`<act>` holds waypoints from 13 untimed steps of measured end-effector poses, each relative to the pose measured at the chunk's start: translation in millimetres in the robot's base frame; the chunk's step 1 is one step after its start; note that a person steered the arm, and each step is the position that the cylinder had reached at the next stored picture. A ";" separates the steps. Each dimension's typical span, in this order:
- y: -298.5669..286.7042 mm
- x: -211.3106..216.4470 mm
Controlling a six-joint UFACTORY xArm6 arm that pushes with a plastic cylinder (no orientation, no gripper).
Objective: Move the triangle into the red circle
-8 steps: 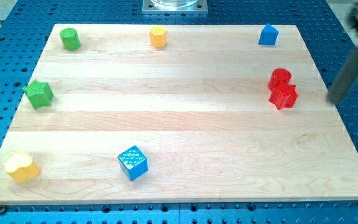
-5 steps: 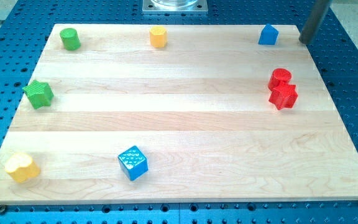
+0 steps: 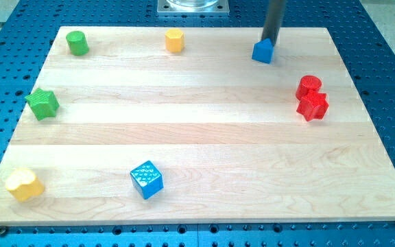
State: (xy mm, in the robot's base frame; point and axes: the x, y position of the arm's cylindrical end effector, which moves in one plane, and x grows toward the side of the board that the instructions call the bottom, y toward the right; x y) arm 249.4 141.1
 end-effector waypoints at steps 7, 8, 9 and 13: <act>-10.6 122.8; 3.6 86.7; 43.1 72.5; 124.9 186.4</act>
